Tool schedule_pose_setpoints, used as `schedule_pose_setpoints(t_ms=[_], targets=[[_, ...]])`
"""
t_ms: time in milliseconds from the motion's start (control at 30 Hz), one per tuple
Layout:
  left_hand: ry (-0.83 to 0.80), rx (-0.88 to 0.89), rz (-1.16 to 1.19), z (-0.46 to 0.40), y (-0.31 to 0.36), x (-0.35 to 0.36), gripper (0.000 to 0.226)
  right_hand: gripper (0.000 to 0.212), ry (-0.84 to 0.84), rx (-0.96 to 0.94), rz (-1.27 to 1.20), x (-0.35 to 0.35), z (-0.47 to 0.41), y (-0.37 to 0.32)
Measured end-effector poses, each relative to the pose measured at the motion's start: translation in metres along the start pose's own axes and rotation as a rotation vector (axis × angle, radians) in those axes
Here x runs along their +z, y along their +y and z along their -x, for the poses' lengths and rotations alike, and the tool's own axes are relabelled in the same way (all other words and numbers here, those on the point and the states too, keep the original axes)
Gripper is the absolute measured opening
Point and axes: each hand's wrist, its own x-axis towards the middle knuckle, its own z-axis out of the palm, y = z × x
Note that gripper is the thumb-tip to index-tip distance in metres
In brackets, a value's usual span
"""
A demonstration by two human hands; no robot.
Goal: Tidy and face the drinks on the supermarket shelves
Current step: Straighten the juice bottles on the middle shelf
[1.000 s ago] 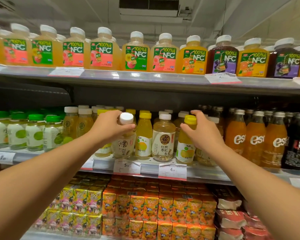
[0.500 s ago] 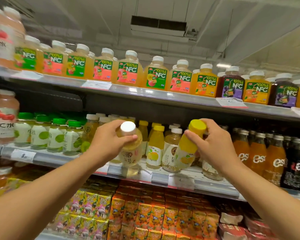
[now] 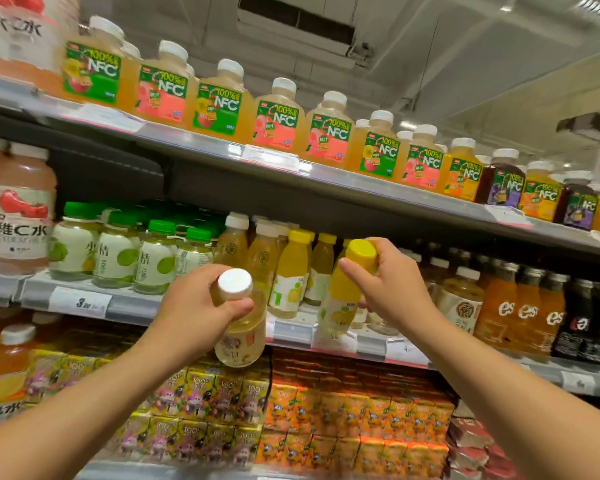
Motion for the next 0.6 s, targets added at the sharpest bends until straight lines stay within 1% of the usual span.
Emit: schedule_pose_setpoints(t_ms=[133,200,367,500,600], targets=[[-0.040,-0.015,0.029,-0.003,-0.005,-0.004,0.030,0.046,0.067,0.029,0.037,0.006,-0.025,-0.002],[-0.058,-0.007,0.034,-0.003,-0.006,-0.002,0.029,0.047,0.076,0.041,0.041,0.012,-0.034,0.000],[-0.083,-0.021,0.039,-0.003,-0.010,0.004,0.029,0.043,0.077,0.087,0.057,0.027,-0.051,0.012],[-0.084,-0.044,0.035,-0.005,-0.016,0.007,0.027,0.034,0.035,0.142,0.046,0.039,-0.059,0.024],[-0.088,-0.065,0.024,-0.004,-0.019,0.010,0.026,0.032,0.010,0.194,0.036,0.046,-0.064,0.032]])
